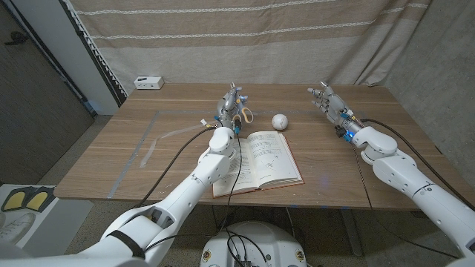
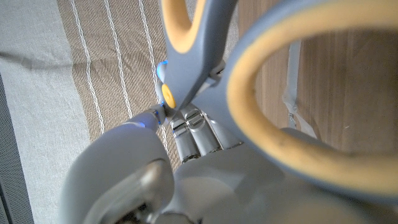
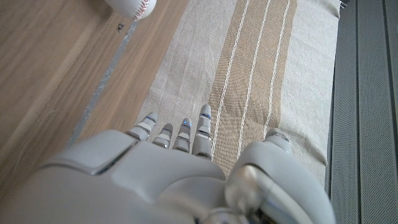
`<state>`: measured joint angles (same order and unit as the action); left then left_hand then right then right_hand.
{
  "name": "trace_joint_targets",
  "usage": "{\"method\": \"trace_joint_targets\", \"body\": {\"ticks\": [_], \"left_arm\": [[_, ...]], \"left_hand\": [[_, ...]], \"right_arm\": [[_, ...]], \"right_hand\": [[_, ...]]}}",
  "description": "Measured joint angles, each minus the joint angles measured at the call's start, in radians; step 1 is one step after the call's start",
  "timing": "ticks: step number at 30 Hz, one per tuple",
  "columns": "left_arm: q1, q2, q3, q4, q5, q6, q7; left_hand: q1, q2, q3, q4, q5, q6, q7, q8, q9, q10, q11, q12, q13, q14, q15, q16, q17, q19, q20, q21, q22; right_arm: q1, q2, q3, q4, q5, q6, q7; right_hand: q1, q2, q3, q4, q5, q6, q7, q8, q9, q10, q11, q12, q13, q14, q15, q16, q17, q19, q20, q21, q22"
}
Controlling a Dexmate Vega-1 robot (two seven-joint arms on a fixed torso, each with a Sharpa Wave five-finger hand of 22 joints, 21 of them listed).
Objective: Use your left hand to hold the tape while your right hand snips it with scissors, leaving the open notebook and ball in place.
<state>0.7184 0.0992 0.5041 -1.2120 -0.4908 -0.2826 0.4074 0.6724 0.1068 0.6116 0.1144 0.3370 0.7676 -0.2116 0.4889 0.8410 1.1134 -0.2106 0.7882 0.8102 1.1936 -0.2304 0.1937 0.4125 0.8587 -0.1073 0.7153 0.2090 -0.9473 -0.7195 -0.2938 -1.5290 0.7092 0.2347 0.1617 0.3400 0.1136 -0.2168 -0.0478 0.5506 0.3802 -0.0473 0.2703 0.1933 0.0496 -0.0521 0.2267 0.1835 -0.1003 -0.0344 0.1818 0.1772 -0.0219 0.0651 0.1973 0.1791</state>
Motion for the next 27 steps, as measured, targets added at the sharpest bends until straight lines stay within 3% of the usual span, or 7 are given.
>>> {"method": "trace_joint_targets", "body": {"ticks": [7,17,21,27], "left_arm": [[-0.005,0.003,-0.001,0.001,-0.011,0.006,-0.015],[-0.007,0.006,-0.003,-0.003,-0.026,0.013,-0.027],[-0.007,0.006,-0.003,-0.003,-0.037,0.018,-0.035],[-0.01,0.009,-0.009,-0.008,-0.054,0.024,-0.051]], "left_hand": [[0.0,0.0,0.0,0.0,0.0,0.007,0.001,-0.006,-0.003,0.0,0.0,0.0,-0.004,0.0,0.0,0.0,-0.005,0.0,0.0,0.0,0.0],[0.0,0.0,-0.004,-0.004,0.004,0.017,0.003,-0.006,-0.012,0.0,0.0,0.0,-0.009,0.0,0.0,0.0,-0.019,0.0,0.0,0.001,0.0],[0.0,0.0,-0.004,-0.004,0.004,0.017,0.003,-0.006,-0.012,0.0,0.0,0.0,-0.009,0.0,0.0,0.0,-0.023,0.0,0.0,0.008,-0.004],[0.0,0.0,-0.004,-0.004,0.004,0.017,0.003,-0.007,-0.017,0.0,0.0,0.0,-0.014,0.0,0.0,0.0,-0.023,0.0,0.0,0.008,-0.005]], "right_arm": [[-0.004,-0.001,-0.008,-0.018,-0.005,-0.003,0.0],[-0.006,-0.007,-0.025,-0.049,-0.015,-0.015,0.006],[-0.007,-0.013,-0.033,-0.071,-0.015,-0.015,0.006],[-0.008,-0.021,-0.044,-0.098,-0.029,-0.039,0.012]], "right_hand": [[0.005,0.005,0.004,-0.004,-0.006,0.071,-0.015,0.019,0.0,0.011,-0.011,0.0,0.0,0.0,0.0,0.0,0.0,-0.013,0.005,-0.004,0.0],[0.02,0.012,0.008,-0.008,-0.008,0.092,-0.03,0.019,0.0,0.006,-0.014,-0.004,0.0,-0.016,0.005,0.0,0.0,-0.038,0.022,-0.009,-0.002],[0.02,0.012,0.008,-0.008,-0.008,0.099,-0.037,0.019,0.0,-0.019,0.015,-0.006,0.0,-0.031,0.037,-0.005,0.0,-0.061,0.031,-0.013,-0.001],[0.026,0.018,0.011,-0.011,-0.016,0.111,-0.042,0.019,0.0,-0.029,0.026,-0.015,0.0,-0.037,0.045,-0.005,0.0,-0.061,0.032,-0.013,0.0]]}}
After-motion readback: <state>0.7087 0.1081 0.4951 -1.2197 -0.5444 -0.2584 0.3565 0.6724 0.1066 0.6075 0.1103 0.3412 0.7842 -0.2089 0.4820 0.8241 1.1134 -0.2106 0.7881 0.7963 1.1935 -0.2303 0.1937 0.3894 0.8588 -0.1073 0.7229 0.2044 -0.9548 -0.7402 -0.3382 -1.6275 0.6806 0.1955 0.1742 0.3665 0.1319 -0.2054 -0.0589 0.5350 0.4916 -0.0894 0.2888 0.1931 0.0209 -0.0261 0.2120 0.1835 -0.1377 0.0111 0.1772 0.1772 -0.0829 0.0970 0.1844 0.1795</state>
